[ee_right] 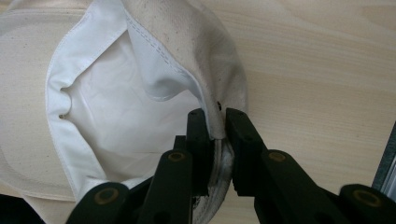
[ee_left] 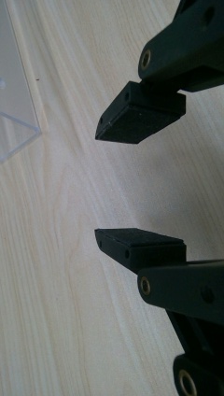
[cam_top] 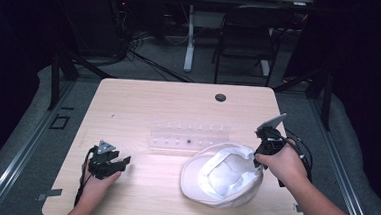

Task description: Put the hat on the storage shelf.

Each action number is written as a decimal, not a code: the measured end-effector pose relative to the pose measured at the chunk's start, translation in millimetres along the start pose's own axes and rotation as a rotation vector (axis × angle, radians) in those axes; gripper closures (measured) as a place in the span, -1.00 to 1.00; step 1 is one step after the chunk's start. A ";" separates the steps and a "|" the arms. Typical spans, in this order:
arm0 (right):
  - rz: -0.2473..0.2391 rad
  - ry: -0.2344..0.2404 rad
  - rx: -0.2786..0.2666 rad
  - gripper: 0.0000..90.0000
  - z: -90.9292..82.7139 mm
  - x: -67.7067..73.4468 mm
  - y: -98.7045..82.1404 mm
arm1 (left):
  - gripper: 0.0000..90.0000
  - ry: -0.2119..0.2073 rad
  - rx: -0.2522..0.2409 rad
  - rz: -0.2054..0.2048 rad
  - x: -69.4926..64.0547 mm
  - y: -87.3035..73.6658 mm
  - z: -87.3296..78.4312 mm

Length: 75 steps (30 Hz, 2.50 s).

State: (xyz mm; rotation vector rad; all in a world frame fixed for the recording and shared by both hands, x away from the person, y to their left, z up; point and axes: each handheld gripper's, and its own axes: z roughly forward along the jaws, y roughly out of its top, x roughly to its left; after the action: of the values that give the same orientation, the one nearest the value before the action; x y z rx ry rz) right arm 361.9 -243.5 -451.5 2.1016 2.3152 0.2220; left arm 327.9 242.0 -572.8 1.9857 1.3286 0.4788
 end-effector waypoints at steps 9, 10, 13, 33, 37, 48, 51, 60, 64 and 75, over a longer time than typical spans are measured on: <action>0.005 -0.006 0.005 0.79 -12.4 3.0 2.2 | 0.02 0.001 0.001 0.000 -0.1 -0.1 0.0; 0.011 -0.014 0.001 0.79 -13.3 3.4 2.0 | 0.02 0.000 0.002 0.000 -0.2 -0.1 -0.1; 0.005 -0.019 0.020 0.79 -17.8 3.3 3.5 | 0.02 0.000 0.001 0.002 -0.3 -0.1 -0.3; 0.075 0.058 0.104 0.79 -32.8 7.4 14.7 | 0.02 -0.010 0.014 0.002 -1.2 0.0 -0.8; 0.087 0.083 0.107 0.79 -38.1 7.8 17.7 | 0.02 -0.011 0.014 0.003 -1.3 0.0 -0.7; 0.087 0.093 0.101 0.79 -61.9 14.5 23.7 | 0.02 -0.012 0.013 0.001 -1.3 0.0 -0.8; 0.088 0.103 0.112 0.79 -65.1 14.9 24.4 | 0.02 -0.013 0.014 0.003 -0.8 0.1 -1.0; 0.101 0.195 0.137 0.79 -72.1 12.1 25.8 | 0.02 -0.013 0.013 0.001 -1.0 0.0 -0.8; 0.102 0.271 0.141 0.79 -77.3 12.0 26.1 | 0.02 -0.013 0.013 0.001 -1.2 0.0 -0.8; 0.094 0.490 0.070 0.79 -89.8 11.6 27.4 | 0.02 -0.013 0.013 0.004 -0.6 0.1 -1.2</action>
State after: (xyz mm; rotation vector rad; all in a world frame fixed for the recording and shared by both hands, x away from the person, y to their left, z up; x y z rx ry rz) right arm 378.8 -238.5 -358.5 2.4154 2.4912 0.7445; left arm 327.0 241.8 -571.8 1.9987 1.3236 0.4595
